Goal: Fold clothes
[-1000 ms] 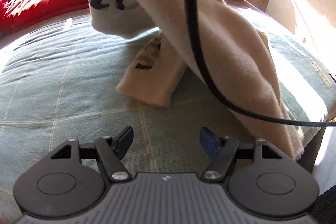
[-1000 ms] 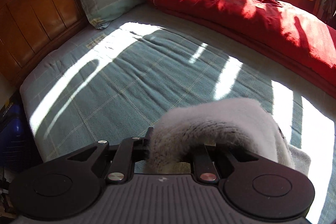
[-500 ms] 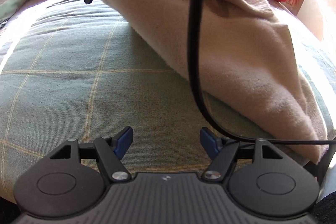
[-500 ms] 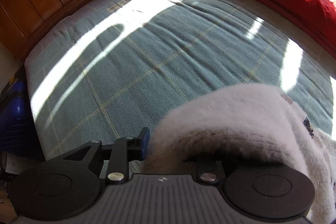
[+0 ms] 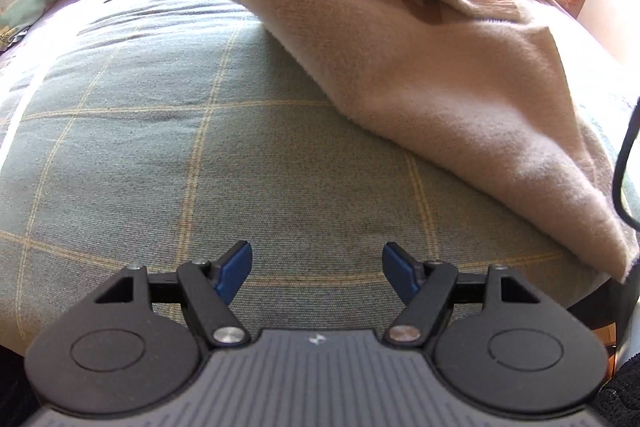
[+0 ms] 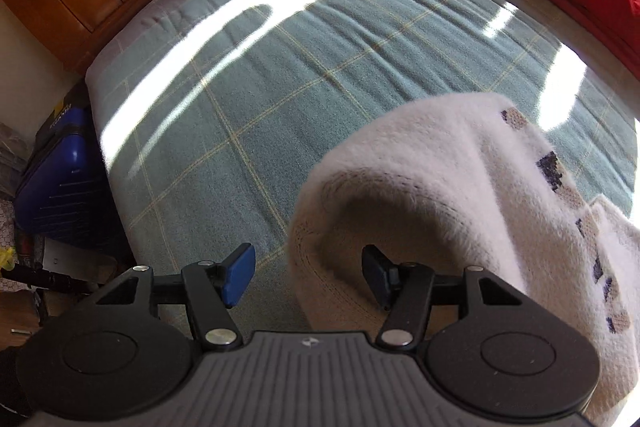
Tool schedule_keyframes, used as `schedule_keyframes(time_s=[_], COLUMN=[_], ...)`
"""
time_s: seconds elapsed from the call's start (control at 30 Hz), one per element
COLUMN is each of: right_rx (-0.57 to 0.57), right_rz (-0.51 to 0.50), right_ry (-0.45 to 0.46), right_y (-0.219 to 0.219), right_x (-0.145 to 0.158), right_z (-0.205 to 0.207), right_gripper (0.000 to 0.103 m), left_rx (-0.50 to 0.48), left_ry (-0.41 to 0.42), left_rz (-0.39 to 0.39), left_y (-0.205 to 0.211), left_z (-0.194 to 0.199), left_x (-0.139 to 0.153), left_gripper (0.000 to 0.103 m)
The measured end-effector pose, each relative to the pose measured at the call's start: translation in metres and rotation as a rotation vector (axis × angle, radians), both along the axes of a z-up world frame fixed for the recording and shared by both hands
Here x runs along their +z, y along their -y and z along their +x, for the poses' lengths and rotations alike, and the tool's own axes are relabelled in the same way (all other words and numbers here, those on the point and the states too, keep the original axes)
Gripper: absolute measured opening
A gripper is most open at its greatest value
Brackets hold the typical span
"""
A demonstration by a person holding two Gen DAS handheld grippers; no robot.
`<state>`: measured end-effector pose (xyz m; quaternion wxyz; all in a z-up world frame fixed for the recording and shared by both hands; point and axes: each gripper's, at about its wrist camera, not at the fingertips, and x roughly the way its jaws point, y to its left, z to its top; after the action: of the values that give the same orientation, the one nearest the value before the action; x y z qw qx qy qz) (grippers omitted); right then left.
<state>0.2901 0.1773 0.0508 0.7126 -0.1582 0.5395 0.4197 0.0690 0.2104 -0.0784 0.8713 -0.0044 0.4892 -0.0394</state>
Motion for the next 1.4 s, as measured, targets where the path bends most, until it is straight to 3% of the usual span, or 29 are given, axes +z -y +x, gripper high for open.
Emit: schedule_keyframes(time_s=[0.17,0.3,0.53,0.87,0.97,1.13,1.4], right_rx=[-0.077,-0.191,-0.431,-0.633,-0.614,-0.619,-0.655], right_rz=[-0.006,-0.008,0.037,0.222,0.202,0.235,0.341], right_ry=[0.057,0.046,-0.02,-0.08,-0.063,-0.077,-0.154], right_y=[0.07,0.139,0.247,0.301,0.294,0.298,0.318], right_x=[0.023,0.016,-0.03,-0.092,-0.106,-0.123,-0.133], right_z=[-0.012,-0.021,-0.051,-0.094,-0.098,-0.1,-0.095], right_gripper=[0.065,0.064,0.065,0.065,0.067,0.071,0.071], left_rx=[0.01,-0.011,-0.104,-0.247,-0.314,-0.49,-0.803], left_ry=[0.017,0.039,0.086,0.196,0.251,0.345,0.331], left_rz=[0.005,0.026,0.066,0.215,0.323,0.595,0.965], left_y=[0.0,0.011,0.048,0.108,0.128,0.167,0.205], left_z=[-0.001,0.004,0.018,0.055,0.072,0.105,0.158], left_x=[0.009,0.018,0.038,0.061,0.067,0.064,0.014], left_gripper=[0.073,0.073,0.073,0.072,0.07,0.063,0.055])
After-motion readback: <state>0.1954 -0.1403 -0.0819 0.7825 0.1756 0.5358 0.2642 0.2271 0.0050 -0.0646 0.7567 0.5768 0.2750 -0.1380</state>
